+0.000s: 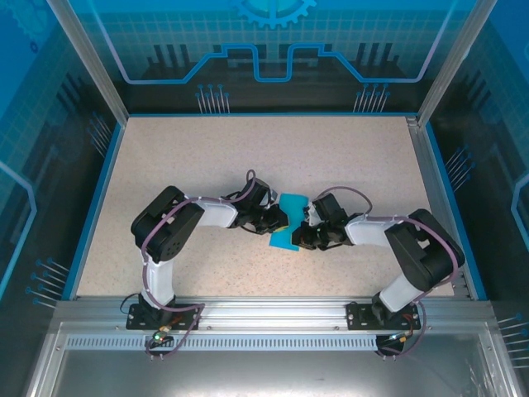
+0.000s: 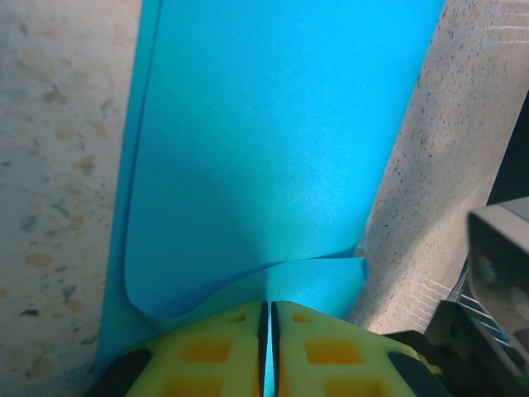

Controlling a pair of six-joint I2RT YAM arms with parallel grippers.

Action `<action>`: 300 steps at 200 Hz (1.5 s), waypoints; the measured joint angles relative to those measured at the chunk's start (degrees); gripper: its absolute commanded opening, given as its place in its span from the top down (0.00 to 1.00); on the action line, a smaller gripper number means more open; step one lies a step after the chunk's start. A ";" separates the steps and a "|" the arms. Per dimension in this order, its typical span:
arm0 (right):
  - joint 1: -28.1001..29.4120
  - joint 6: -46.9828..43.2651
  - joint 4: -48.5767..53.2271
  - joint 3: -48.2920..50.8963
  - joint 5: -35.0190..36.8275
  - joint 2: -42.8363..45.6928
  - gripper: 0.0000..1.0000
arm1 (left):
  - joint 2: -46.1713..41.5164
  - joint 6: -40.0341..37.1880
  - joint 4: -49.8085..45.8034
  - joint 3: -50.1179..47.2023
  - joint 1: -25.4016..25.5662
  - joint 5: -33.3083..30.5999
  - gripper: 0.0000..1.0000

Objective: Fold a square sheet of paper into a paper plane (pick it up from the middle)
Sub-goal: Fold the triangle a second time at the center of the table.

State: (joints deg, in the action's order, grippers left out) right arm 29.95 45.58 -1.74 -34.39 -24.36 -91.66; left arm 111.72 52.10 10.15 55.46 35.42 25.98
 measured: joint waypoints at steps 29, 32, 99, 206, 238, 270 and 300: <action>0.00 -1.18 0.33 -0.11 0.00 -0.24 0.99 | 0.00 -0.22 0.00 0.00 -0.07 -0.02 0.84; 0.00 -1.27 0.33 -0.11 0.00 -0.24 1.00 | 0.00 -0.24 0.00 0.00 -0.09 -0.02 0.84; -0.02 -2.64 -1.57 -0.13 -1.44 -1.60 1.00 | 0.35 -1.53 -1.38 0.98 -1.75 1.14 0.82; -0.42 -6.86 0.22 -0.98 -1.84 -1.79 1.00 | 1.42 -4.98 -6.29 4.59 -7.17 0.42 0.81; -0.46 -7.32 0.83 -1.31 -1.88 -1.79 1.00 | 1.40 -6.36 -8.90 5.99 -7.80 -0.68 0.79; -0.50 -7.72 1.49 -1.64 -1.88 -1.79 1.00 | -0.74 -7.50 -10.93 6.29 -8.48 -1.66 0.78; -0.50 -7.74 1.84 -1.75 -1.86 -1.79 1.00 | -5.44 -7.65 -10.12 5.70 -7.91 -0.15 0.79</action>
State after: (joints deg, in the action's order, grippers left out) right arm 29.45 37.85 0.10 -36.14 -26.22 -93.45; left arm 106.28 44.45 0.03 61.17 27.51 25.82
